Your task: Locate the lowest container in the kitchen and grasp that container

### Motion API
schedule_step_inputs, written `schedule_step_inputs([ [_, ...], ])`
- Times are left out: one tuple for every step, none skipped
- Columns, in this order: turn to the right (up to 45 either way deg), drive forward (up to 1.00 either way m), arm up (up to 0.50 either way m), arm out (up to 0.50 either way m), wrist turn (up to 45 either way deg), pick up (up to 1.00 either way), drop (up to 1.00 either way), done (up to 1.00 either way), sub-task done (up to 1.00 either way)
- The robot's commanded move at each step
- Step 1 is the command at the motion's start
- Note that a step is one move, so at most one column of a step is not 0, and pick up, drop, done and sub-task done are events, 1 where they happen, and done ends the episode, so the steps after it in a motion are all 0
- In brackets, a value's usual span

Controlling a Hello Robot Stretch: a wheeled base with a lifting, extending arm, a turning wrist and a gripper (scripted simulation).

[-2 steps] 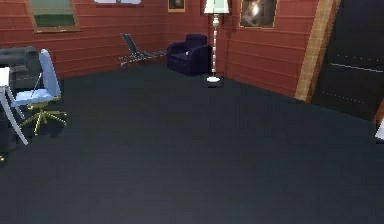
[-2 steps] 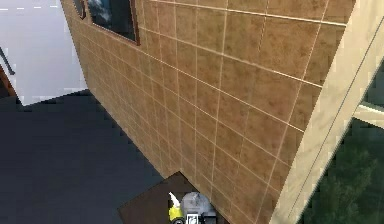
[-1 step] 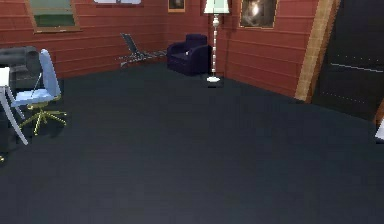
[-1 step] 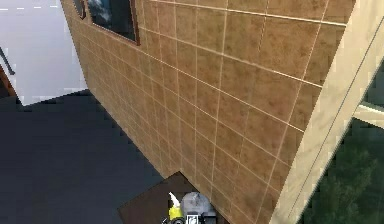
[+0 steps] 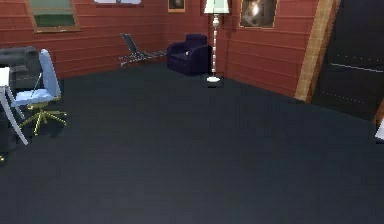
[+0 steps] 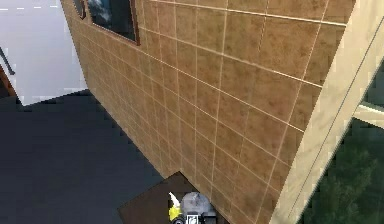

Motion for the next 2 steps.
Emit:
schedule_step_inputs([
  [0.0, 0.0, 0.0, 0.0, 45.0, 0.0, 0.0, 0.0, 0.0],
  [0.0, 0.0, 0.0, 0.0, 39.0, 0.0, 0.0, 0.0, 0.0],
])
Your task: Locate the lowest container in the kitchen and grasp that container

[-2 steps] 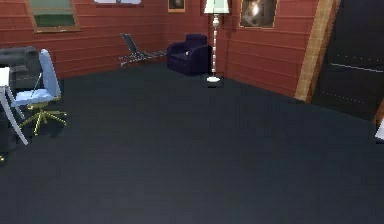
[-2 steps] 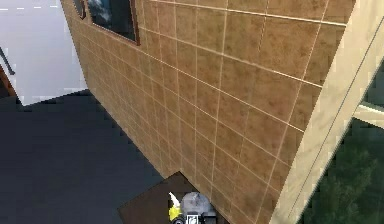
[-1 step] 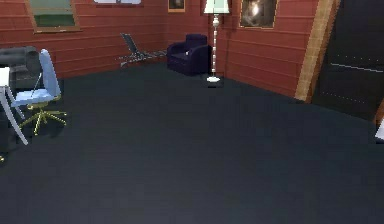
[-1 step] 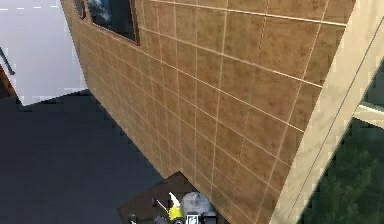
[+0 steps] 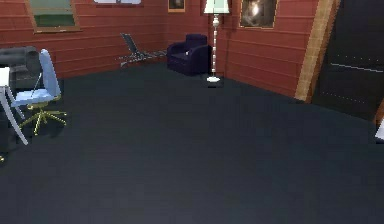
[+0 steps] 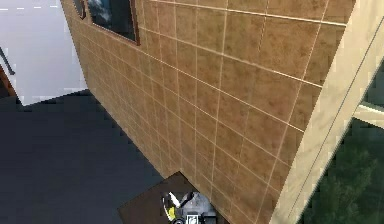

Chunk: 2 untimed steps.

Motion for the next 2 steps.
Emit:
schedule_step_inputs([
  [0.0, 0.0, -0.3, 0.0, 0.0, 0.0, 0.0, 0.0, 0.0],
  [0.0, 0.0, 0.0, 0.0, 0.0, 1.0, 0.0, 0.0, 0.0],
])
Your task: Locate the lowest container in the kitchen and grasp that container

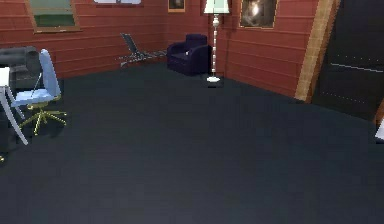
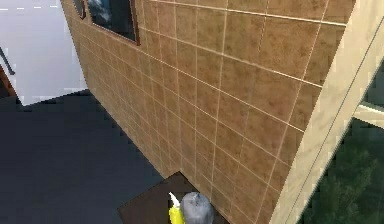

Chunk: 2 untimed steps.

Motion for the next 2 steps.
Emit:
schedule_step_inputs([
  [0.0, 0.0, 0.1, 0.0, 0.0, 0.0, 0.0, 0.0, 0.0],
  [0.0, 0.0, 0.0, 0.0, 0.0, 0.0, 0.0, 1.0, 0.0],
])
